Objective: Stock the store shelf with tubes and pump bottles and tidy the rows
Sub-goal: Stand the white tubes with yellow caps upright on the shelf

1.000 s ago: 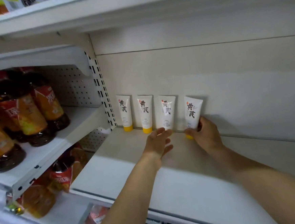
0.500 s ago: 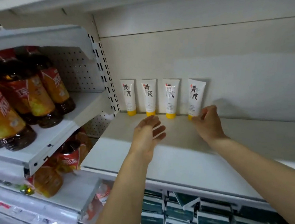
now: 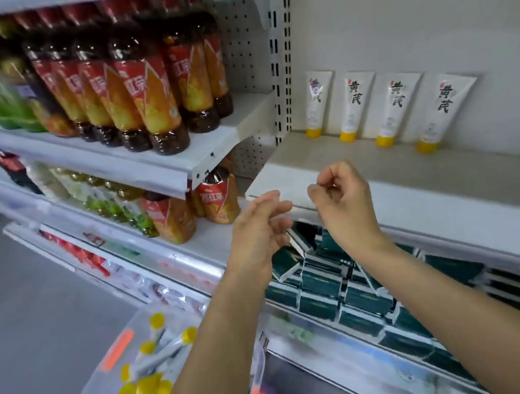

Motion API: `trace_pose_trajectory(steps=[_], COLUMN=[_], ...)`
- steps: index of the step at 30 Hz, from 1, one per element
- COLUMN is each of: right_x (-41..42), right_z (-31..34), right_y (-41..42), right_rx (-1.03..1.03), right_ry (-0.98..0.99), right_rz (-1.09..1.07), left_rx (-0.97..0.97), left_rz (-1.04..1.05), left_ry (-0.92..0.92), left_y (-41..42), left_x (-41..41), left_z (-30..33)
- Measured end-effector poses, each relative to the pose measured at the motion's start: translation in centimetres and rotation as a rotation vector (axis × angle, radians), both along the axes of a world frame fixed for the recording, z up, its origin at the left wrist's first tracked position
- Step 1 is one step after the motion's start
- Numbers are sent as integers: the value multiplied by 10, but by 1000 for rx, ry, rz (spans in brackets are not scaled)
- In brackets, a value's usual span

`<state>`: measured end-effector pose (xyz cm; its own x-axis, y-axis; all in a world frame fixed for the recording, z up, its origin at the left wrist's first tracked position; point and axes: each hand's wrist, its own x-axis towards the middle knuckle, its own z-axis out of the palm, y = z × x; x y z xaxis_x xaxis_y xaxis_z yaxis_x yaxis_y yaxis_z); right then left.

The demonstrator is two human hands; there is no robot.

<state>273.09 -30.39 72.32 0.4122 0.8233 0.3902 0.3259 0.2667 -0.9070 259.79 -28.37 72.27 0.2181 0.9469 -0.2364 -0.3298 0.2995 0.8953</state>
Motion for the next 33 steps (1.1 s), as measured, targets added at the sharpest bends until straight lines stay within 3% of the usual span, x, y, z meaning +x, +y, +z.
trace_pose_trajectory(steps=[11,20,26,33], right_x=[-128,-201,-230,-245], right_z=[-117,-227,-303,-350], right_y=[-17,-2,2,13], right_rx=[-379,-795,-980,-693], right_ry=[-35,-112,-431,-1088], right_rz=[390,630,777,1011], left_rx=[-339,-563,-690,-771], left_rz=[317,555,536,439], left_ry=[112,173,304,541], left_y=[-44,-50,-68,-84], left_x=[-191,-270,-272,-246], left_z=[-107,-205,-288,-353])
